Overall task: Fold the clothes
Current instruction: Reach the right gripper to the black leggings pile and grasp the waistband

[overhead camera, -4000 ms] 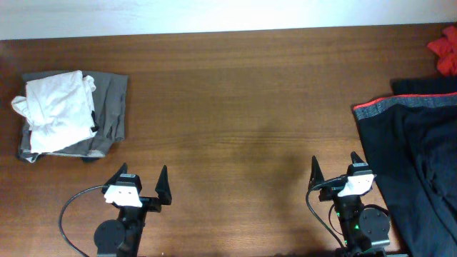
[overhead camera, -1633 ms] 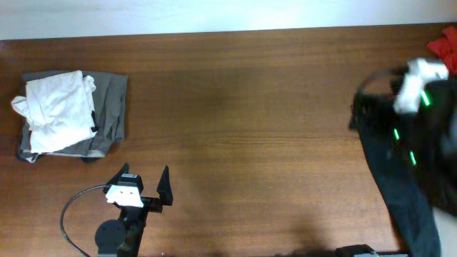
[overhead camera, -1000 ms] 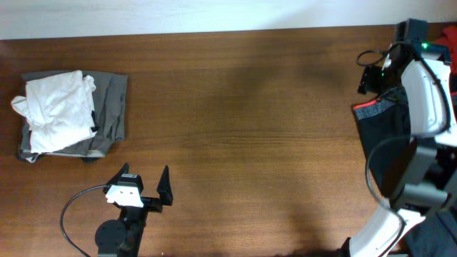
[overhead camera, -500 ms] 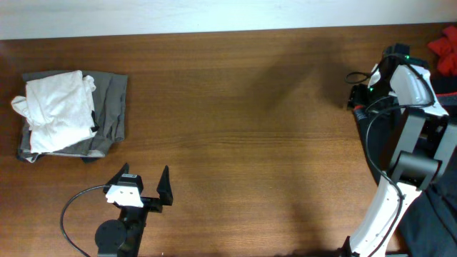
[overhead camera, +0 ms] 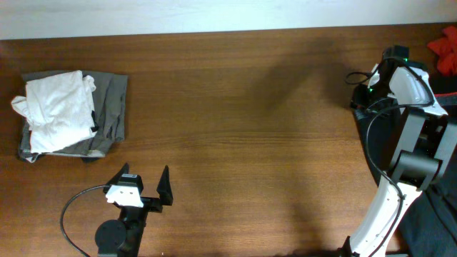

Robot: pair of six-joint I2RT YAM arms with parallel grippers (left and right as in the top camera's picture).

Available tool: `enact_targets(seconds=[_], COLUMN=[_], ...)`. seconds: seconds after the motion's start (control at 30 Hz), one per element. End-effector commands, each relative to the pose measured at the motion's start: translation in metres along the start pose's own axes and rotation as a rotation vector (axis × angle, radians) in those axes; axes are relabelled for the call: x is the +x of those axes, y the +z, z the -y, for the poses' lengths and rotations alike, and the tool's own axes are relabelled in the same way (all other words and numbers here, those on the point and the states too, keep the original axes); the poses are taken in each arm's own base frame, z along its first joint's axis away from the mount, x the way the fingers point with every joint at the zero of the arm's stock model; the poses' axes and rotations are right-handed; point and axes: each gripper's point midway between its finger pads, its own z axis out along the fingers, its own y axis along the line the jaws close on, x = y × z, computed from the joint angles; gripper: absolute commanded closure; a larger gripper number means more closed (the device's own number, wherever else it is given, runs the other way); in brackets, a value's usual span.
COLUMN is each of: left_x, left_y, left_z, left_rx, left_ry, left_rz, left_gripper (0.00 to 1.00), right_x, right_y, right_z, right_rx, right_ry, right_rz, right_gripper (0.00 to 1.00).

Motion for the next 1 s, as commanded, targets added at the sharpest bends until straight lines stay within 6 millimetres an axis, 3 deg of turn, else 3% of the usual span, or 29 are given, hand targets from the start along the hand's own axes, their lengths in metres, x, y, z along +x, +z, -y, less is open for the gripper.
enact_targets(seconds=[0.0, 0.23, 0.27, 0.33, 0.4, 0.5, 0.67, 0.97], left_x=[0.001, 0.001, 0.001, 0.001, 0.001, 0.001, 0.001, 0.001], left_y=[0.000, 0.000, 0.000, 0.000, 0.000, 0.000, 0.000, 0.000], left_z=[0.000, 0.000, 0.000, 0.000, 0.000, 0.000, 0.000, 0.000], left_rx=[-0.003, -0.003, -0.003, -0.003, -0.003, -0.003, -0.003, -0.003], left_ry=[0.014, 0.014, 0.014, 0.014, 0.014, 0.014, 0.014, 0.014], left_rz=[0.004, 0.004, 0.004, 0.004, 0.004, 0.004, 0.004, 0.004], left_gripper=[0.01, 0.01, 0.01, 0.01, 0.01, 0.01, 0.01, 0.01], right_x=[0.020, 0.022, 0.022, 0.021, 0.015, 0.003, -0.012, -0.014], right_y=[0.022, 0.023, 0.023, 0.022, 0.015, -0.009, -0.065, -0.160], right_z=[-0.004, -0.004, -0.004, -0.004, -0.004, -0.007, -0.012, -0.030], right_rx=[-0.024, -0.024, -0.024, -0.024, -0.025, -0.032, -0.038, -0.113], right_ry=[0.001, 0.001, 0.001, 0.002, 0.022, 0.023, 0.017, -0.002], right_rz=[-0.069, -0.075, -0.075, -0.072, -0.049, -0.005, 0.070, 0.199], right_gripper=[0.57, 0.60, 0.65, 0.93, 0.96, 0.96, 0.96, 0.96])
